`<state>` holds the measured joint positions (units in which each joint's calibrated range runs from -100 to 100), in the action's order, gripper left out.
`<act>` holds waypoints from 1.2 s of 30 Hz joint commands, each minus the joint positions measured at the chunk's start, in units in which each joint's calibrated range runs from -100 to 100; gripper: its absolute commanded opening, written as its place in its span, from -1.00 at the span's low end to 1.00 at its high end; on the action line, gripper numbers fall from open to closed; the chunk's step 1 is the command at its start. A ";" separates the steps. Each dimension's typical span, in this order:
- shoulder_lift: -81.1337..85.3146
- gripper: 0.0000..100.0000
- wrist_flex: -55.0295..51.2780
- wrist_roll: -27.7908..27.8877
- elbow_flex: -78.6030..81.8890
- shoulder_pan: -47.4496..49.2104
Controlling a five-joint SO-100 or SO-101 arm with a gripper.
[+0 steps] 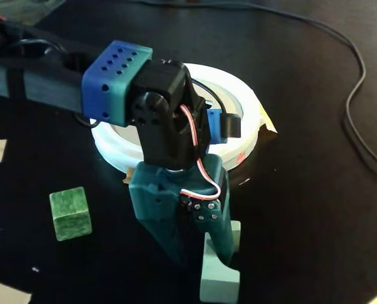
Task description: Pick up the U shape block and drop it in corresponding U shaped hole
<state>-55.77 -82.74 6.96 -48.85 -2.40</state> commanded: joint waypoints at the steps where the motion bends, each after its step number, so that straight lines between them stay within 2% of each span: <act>1: 1.90 -0.42 -0.61 -0.34 -5.43 -1.22; 5: 3.42 -0.45 -1.01 -0.39 -5.43 -1.35; 11: 8.98 -0.45 -6.93 -0.39 -5.43 -1.35; 18: 9.78 -0.46 -7.73 -0.39 -4.52 -0.60; 19: 9.78 -0.49 -8.43 -0.39 -4.79 -0.60; 23: 9.78 -0.90 -9.34 -0.39 -5.34 -1.10; 25: 9.69 -1.00 -9.44 -0.39 -5.34 -1.10; 31: 9.87 -0.98 -9.84 -0.44 -5.34 -1.47; 36: 13.72 -0.98 -14.86 -0.88 -5.43 -1.72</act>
<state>-52.65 -93.21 6.91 -49.34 -2.80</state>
